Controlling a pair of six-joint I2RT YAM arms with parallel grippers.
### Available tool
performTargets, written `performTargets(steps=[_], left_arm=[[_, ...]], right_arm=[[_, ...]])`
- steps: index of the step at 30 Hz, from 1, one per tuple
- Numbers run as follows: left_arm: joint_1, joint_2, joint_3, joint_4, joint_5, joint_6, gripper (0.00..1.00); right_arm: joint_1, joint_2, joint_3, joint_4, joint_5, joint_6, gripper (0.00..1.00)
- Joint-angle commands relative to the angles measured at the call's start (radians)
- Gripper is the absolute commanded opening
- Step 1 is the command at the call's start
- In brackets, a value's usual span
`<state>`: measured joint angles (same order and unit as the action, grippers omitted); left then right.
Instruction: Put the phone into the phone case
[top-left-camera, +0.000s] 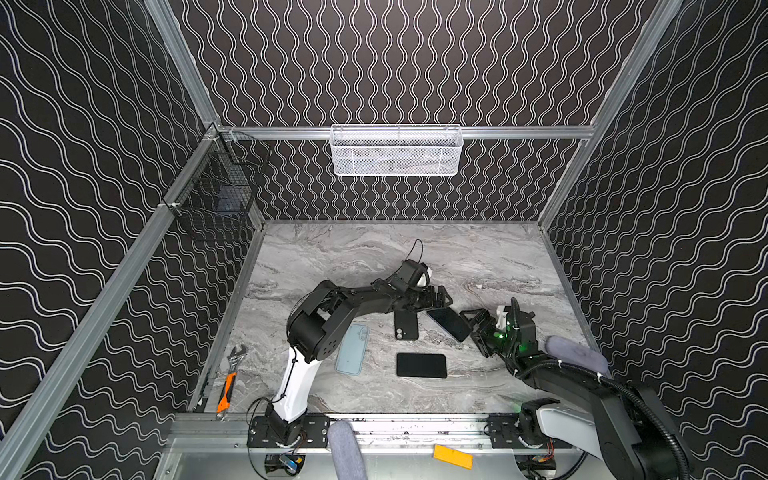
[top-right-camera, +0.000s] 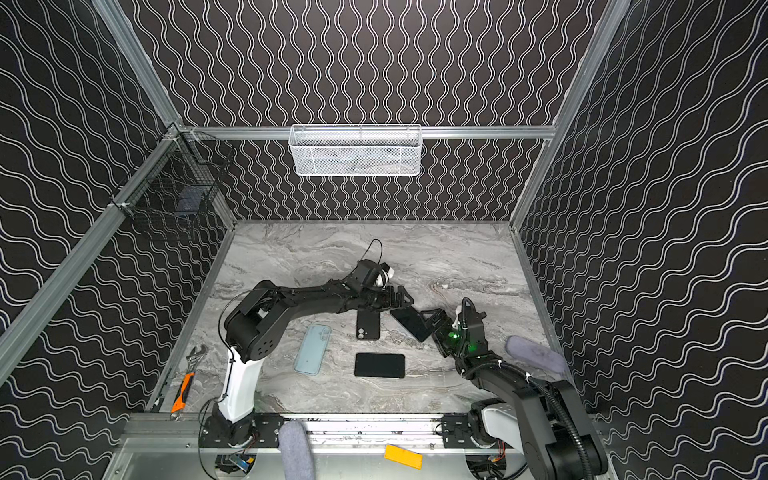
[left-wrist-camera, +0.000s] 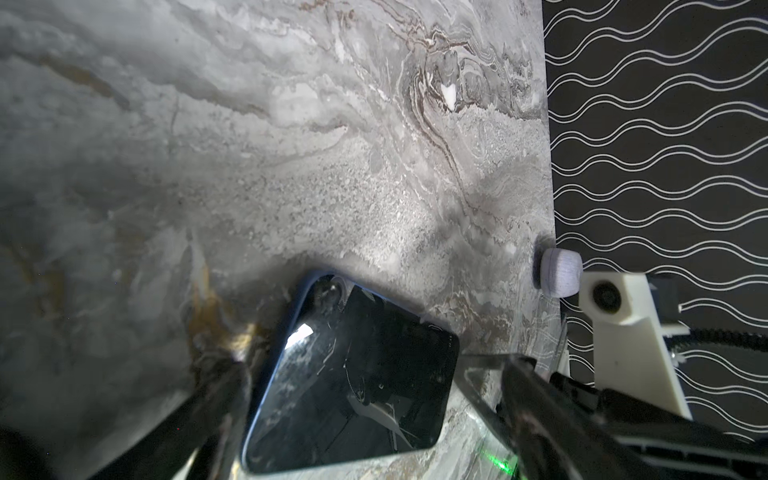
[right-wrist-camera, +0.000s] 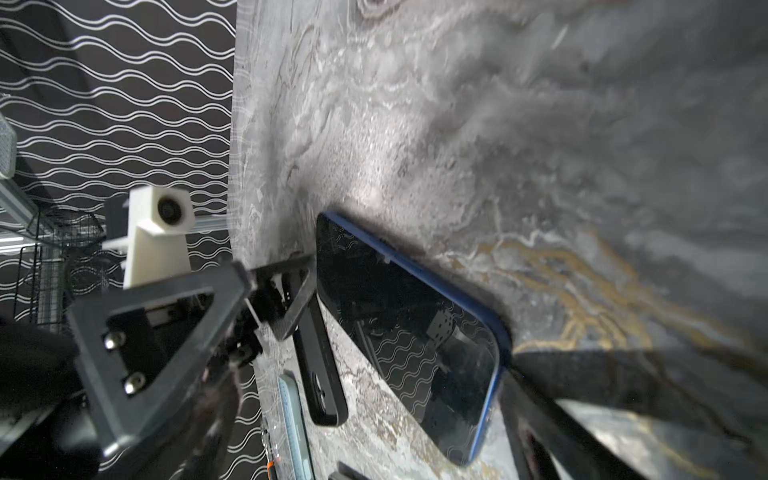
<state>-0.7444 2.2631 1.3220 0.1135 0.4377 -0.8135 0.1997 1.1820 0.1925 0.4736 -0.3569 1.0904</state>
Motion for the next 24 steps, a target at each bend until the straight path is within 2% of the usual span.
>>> performTargets(steps=[1, 15, 24], left_arm=[[-0.006, -0.013, -0.042, -0.007, 0.004, -0.039, 0.99], [-0.026, -0.129, -0.205, 0.074, -0.01, -0.079, 0.99], [-0.033, -0.184, -0.285, 0.108, -0.032, -0.089, 0.99]], right_arm=[[-0.007, 0.025, 0.021, 0.017, -0.022, -0.006, 1.0], [-0.006, 0.287, 0.136, 0.07, -0.135, -0.07, 1.0], [-0.007, 0.354, 0.21, 0.025, -0.129, -0.119, 0.99]])
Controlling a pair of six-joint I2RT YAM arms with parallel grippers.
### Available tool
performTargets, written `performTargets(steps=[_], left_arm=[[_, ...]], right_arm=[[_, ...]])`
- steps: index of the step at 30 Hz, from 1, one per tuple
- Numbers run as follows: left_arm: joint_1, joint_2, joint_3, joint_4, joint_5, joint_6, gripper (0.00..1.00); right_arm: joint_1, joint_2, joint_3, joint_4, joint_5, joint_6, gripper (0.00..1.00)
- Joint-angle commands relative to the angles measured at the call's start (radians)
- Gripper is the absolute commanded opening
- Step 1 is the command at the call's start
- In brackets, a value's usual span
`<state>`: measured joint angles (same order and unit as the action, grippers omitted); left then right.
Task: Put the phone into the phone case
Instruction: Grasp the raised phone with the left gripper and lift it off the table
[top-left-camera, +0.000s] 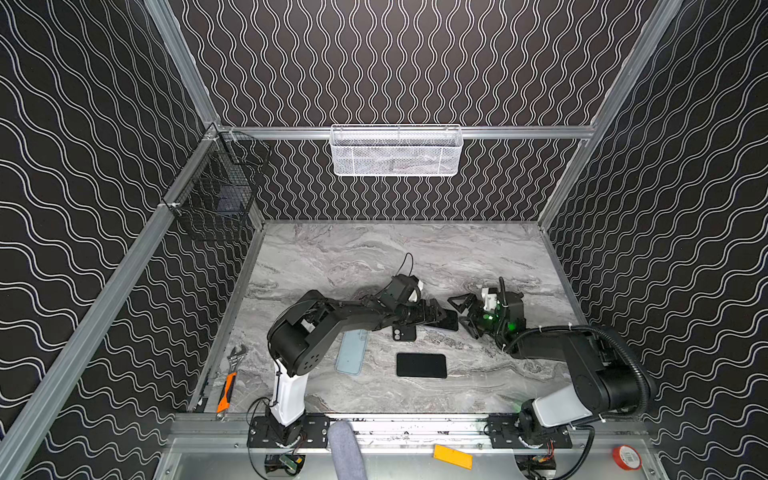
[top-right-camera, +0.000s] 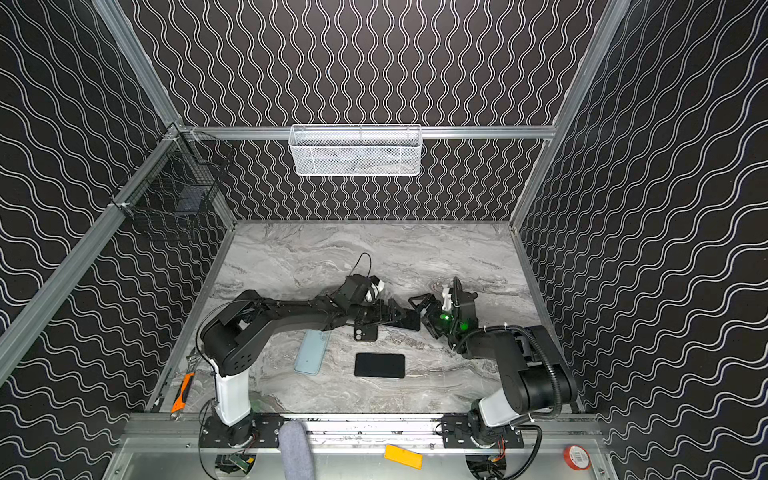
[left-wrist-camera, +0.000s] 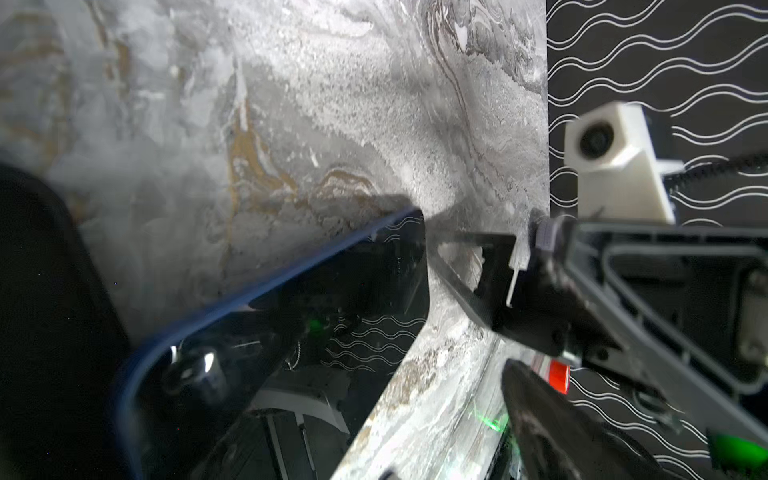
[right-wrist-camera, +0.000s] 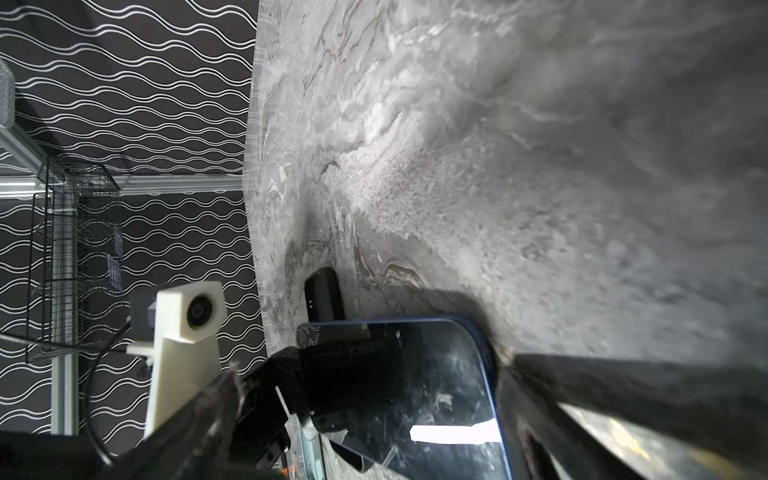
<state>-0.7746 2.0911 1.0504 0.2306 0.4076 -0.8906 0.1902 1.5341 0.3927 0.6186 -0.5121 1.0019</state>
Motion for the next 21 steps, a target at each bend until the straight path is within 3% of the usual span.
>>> performTargets(steps=[1, 13, 21], left_arm=[[-0.002, -0.019, -0.017, -0.01, -0.005, -0.011, 0.99], [-0.003, -0.025, 0.023, 0.003, -0.01, -0.01, 0.94], [-0.003, -0.041, 0.017, 0.025, -0.008, -0.01, 0.72]], right_arm=[[0.002, -0.006, 0.014, -0.136, 0.037, -0.04, 1.0], [0.003, 0.008, 0.012, -0.165, 0.036, -0.069, 1.0], [0.003, 0.032, 0.019, -0.169, 0.032, -0.074, 1.0]])
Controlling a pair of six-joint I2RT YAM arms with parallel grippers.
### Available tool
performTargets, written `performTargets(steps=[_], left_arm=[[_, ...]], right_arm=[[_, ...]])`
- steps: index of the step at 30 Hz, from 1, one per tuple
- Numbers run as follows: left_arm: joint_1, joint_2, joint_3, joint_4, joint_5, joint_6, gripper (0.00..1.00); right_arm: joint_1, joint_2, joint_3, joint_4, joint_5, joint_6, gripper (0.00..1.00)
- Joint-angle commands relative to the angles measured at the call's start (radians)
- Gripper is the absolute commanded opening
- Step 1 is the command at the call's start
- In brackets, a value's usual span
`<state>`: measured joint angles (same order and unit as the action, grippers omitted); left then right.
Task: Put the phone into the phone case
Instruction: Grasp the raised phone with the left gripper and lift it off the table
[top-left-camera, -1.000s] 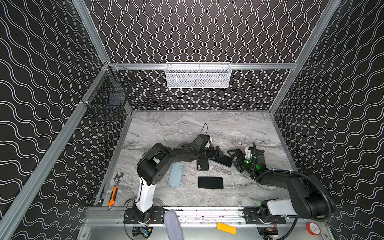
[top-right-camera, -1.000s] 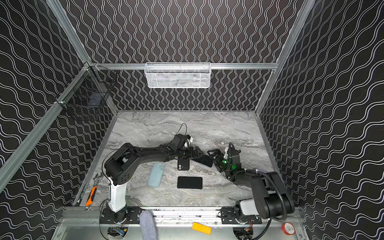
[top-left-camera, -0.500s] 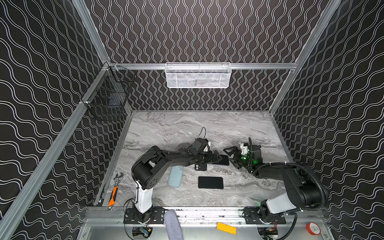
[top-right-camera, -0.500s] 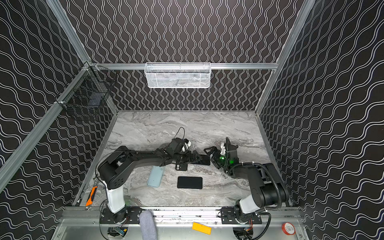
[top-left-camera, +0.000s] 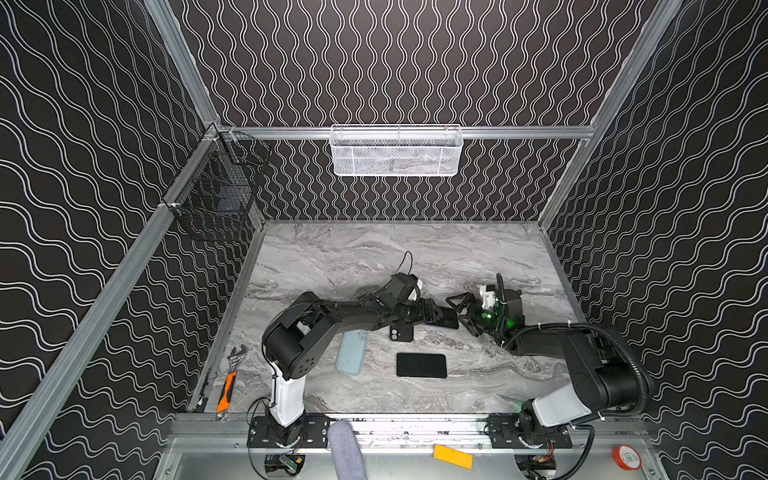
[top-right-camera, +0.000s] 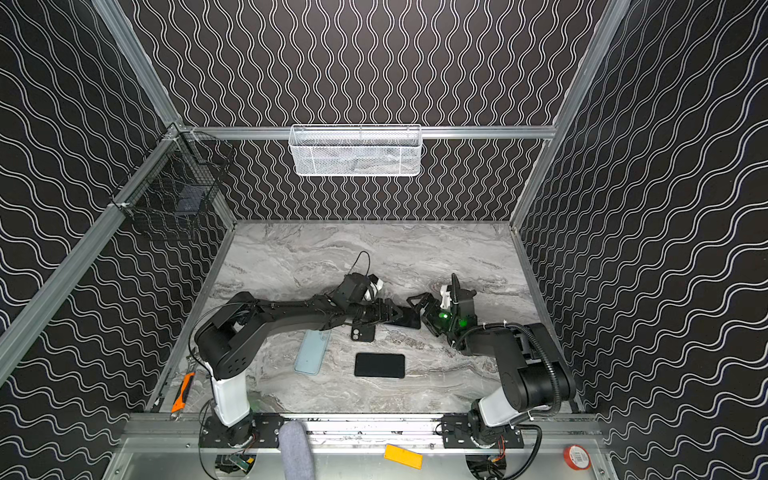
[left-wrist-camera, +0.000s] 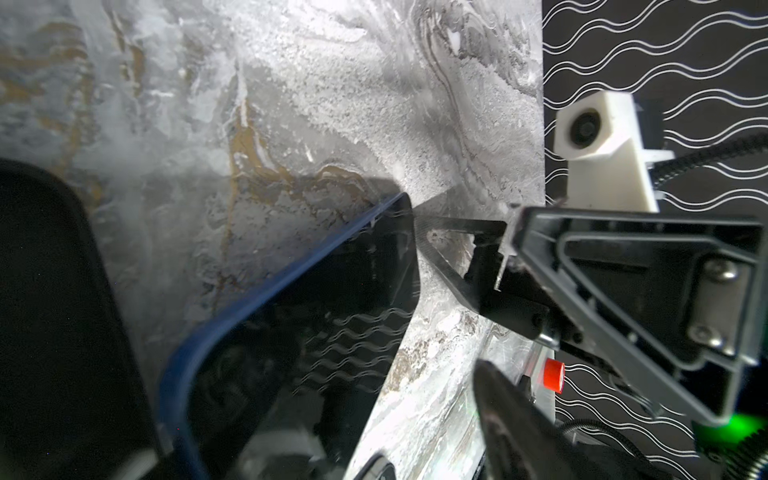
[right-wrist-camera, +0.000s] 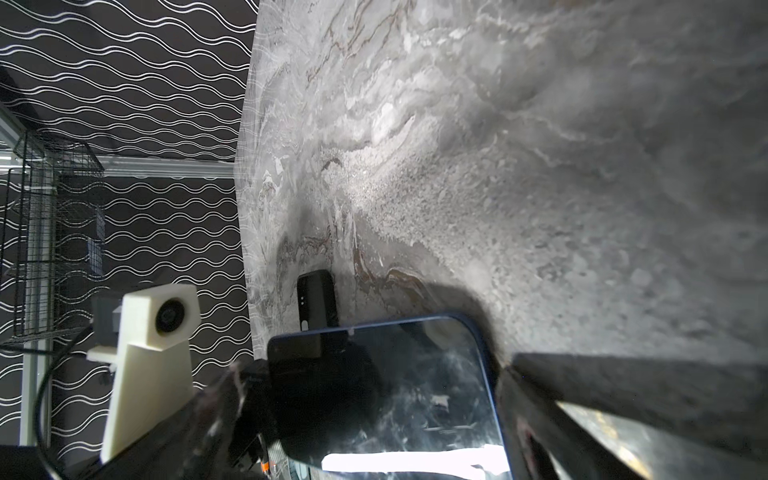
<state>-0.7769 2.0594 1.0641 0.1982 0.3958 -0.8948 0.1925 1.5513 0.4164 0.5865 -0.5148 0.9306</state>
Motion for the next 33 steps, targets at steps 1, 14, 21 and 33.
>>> performTargets(steps=[1, 14, 21, 33], left_arm=[[-0.001, -0.011, 0.002, 0.06, 0.003, -0.006, 0.71], [-0.001, -0.024, 0.01, 0.055, -0.001, 0.011, 0.46], [-0.001, -0.024, 0.02, 0.044, -0.005, 0.017, 0.32], [-0.001, -0.041, 0.042, -0.008, -0.022, 0.052, 0.04]], right_arm=[[0.0, 0.016, -0.005, -0.136, 0.034, -0.003, 1.0], [0.001, 0.029, 0.005, -0.144, 0.026, -0.004, 1.0], [0.0, 0.031, 0.02, -0.158, 0.024, -0.007, 1.0], [-0.014, 0.006, 0.042, -0.196, 0.014, -0.014, 1.0]])
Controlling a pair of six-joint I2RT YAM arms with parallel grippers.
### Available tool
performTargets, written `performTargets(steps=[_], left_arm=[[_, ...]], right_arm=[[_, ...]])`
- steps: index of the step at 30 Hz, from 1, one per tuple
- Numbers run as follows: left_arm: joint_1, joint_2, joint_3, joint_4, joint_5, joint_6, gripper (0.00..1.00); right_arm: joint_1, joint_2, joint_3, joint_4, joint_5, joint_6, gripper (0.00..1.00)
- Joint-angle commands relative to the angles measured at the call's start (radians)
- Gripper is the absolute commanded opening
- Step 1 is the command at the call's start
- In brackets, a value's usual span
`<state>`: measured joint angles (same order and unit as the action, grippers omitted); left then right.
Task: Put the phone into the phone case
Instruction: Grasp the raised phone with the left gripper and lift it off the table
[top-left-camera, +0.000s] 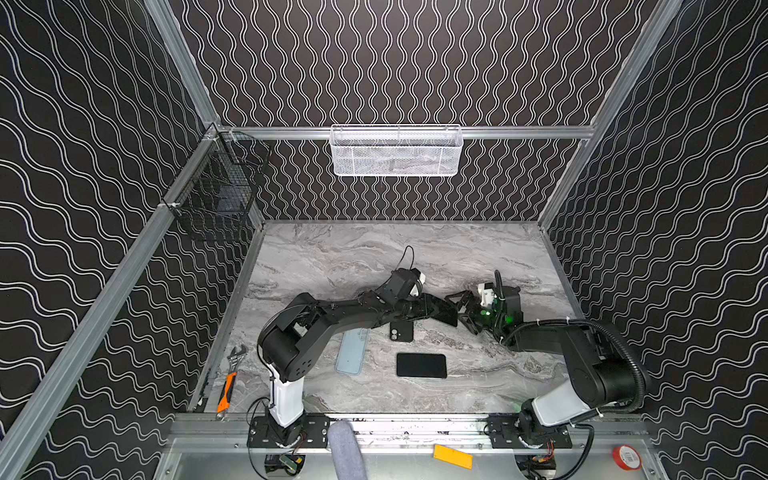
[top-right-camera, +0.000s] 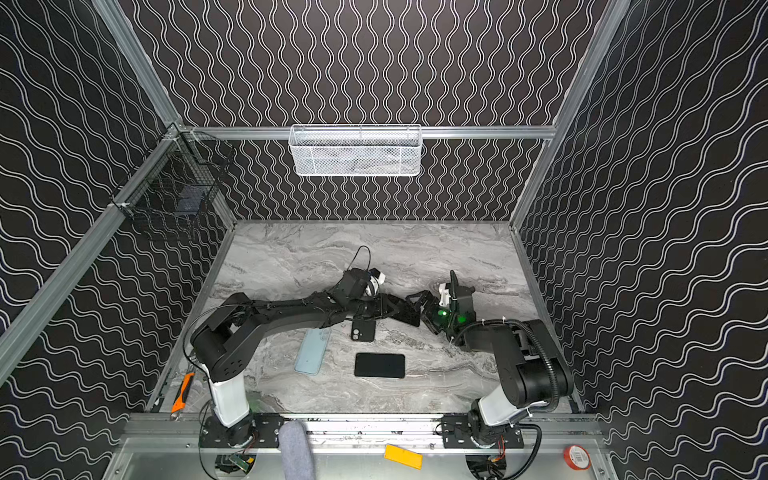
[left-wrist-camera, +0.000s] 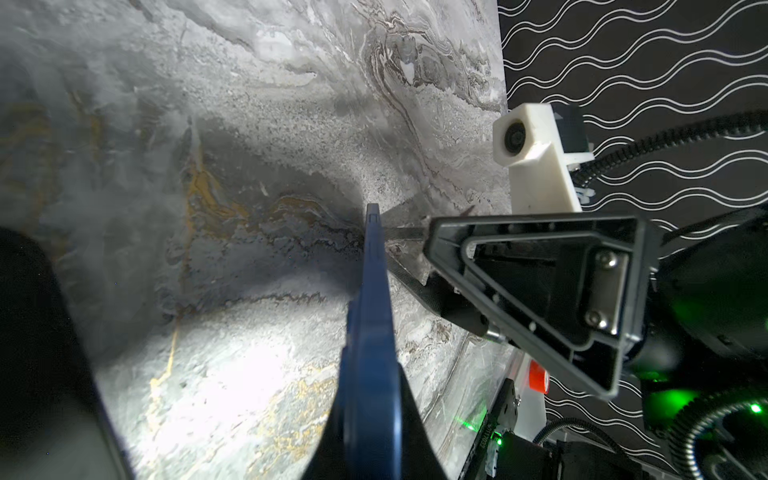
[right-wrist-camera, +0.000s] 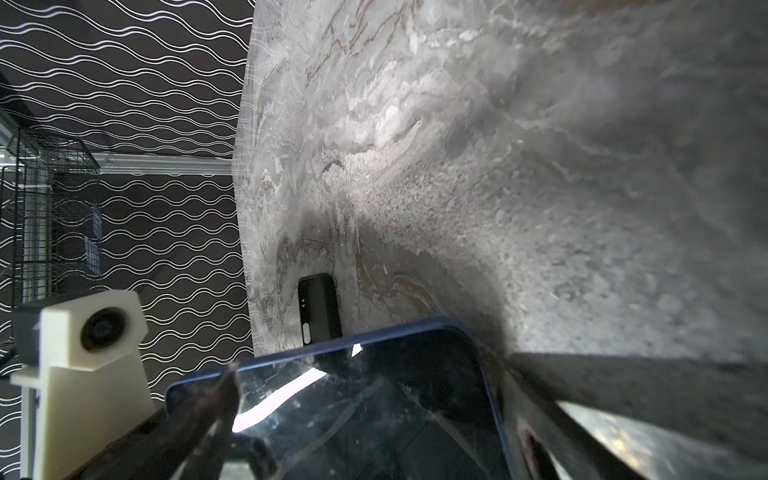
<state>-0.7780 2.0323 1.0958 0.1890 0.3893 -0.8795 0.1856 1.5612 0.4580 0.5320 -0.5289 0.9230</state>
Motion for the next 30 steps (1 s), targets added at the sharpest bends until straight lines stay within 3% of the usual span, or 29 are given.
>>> performTargets(steps=[1, 7, 15, 20, 26, 30], left_arm=[[0.001, -0.019, 0.012, -0.005, -0.018, 0.044, 0.03], [0.015, -0.069, 0.029, -0.057, -0.016, 0.092, 0.0], [0.085, -0.181, 0.141, -0.321, -0.017, 0.271, 0.0], [0.156, -0.248, 0.216, -0.51, 0.06, 0.384, 0.0], [0.222, -0.376, 0.254, -0.625, 0.145, 0.438, 0.0], [0.246, -0.417, 0.27, -0.652, 0.272, 0.455, 0.0]], right_arm=[[-0.018, -0.016, 0.001, -0.147, 0.02, -0.007, 0.99], [-0.099, -0.18, 0.021, -0.209, -0.042, -0.064, 0.99], [-0.104, -0.406, 0.231, -0.638, 0.106, -0.366, 0.99], [-0.103, -0.542, 0.234, -0.638, -0.024, -0.458, 1.0], [-0.103, -0.587, 0.207, -0.605, -0.16, -0.401, 0.99], [-0.103, -0.611, 0.168, -0.52, -0.257, -0.385, 1.0]])
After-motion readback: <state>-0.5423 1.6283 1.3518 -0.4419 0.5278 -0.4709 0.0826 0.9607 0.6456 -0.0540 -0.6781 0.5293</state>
